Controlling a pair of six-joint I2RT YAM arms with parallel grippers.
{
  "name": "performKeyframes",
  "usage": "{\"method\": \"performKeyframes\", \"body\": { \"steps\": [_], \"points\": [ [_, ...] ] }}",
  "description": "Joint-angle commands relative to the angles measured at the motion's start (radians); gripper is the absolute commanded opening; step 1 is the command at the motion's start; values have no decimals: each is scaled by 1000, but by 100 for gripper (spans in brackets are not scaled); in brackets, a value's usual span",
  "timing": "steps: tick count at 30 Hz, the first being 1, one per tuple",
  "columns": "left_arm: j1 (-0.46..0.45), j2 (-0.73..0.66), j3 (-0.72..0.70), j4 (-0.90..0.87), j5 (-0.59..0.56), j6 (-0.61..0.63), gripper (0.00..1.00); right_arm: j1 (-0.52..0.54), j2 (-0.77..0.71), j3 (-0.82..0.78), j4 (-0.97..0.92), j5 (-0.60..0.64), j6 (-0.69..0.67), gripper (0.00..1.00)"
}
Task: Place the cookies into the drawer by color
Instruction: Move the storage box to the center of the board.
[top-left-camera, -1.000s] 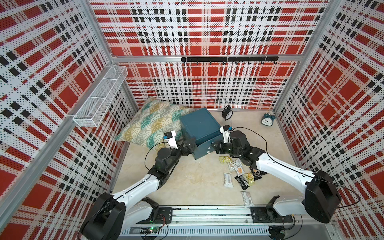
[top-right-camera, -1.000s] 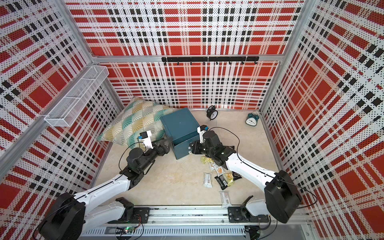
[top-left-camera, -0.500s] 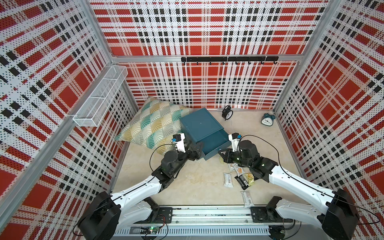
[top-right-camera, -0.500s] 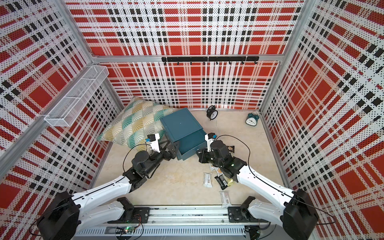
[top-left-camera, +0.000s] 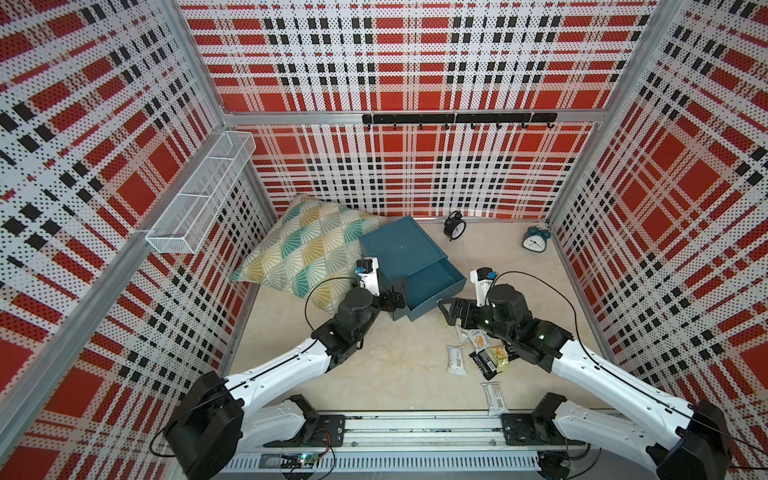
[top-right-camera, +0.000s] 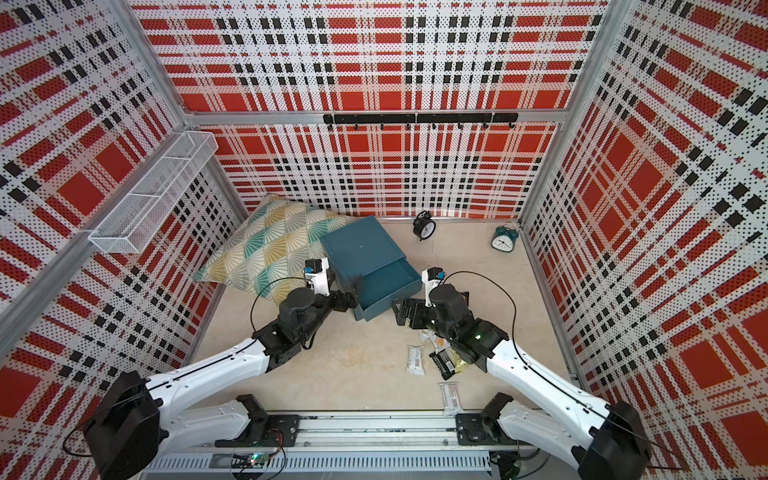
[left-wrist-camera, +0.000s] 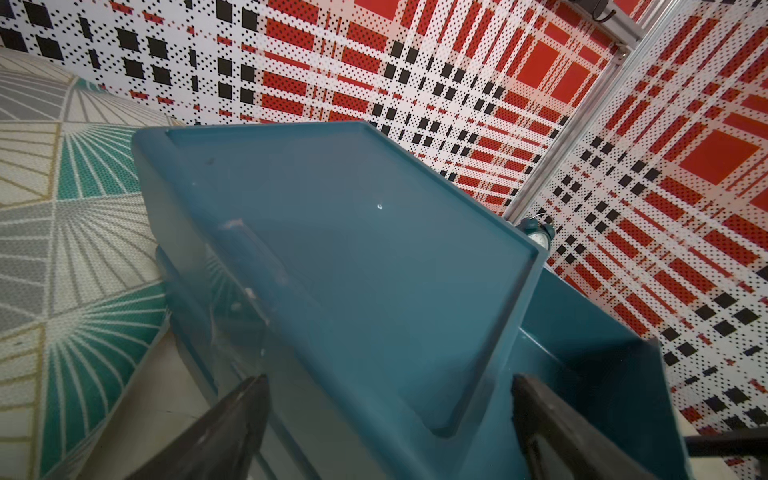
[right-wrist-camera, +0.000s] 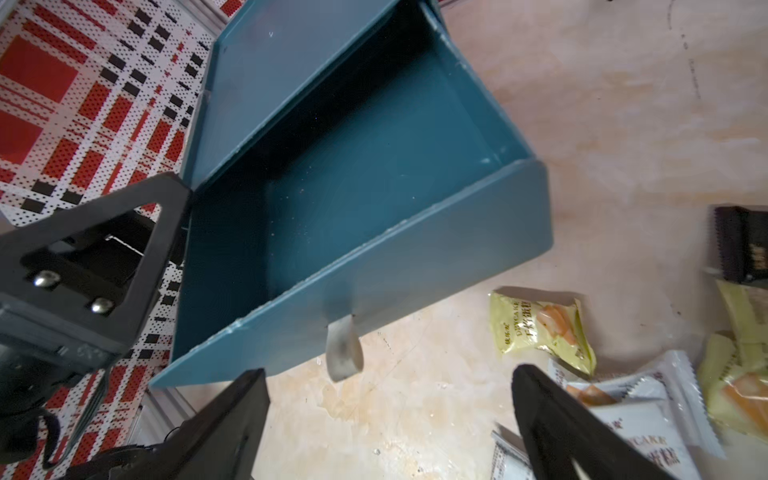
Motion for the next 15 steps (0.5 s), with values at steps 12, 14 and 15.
{"method": "performKeyframes", "body": {
  "steps": [12,14,15],
  "points": [
    [134,273,346,-363,248,-12,90,-1,-42,60,-274,181,31,100],
    [155,268,353,-361,283,-21,90,0,-52,45,-274,180,32,100],
    [159,264,360,-365,296,-23,90,-1,-58,41,-278,180,33,100]
  ]
}}
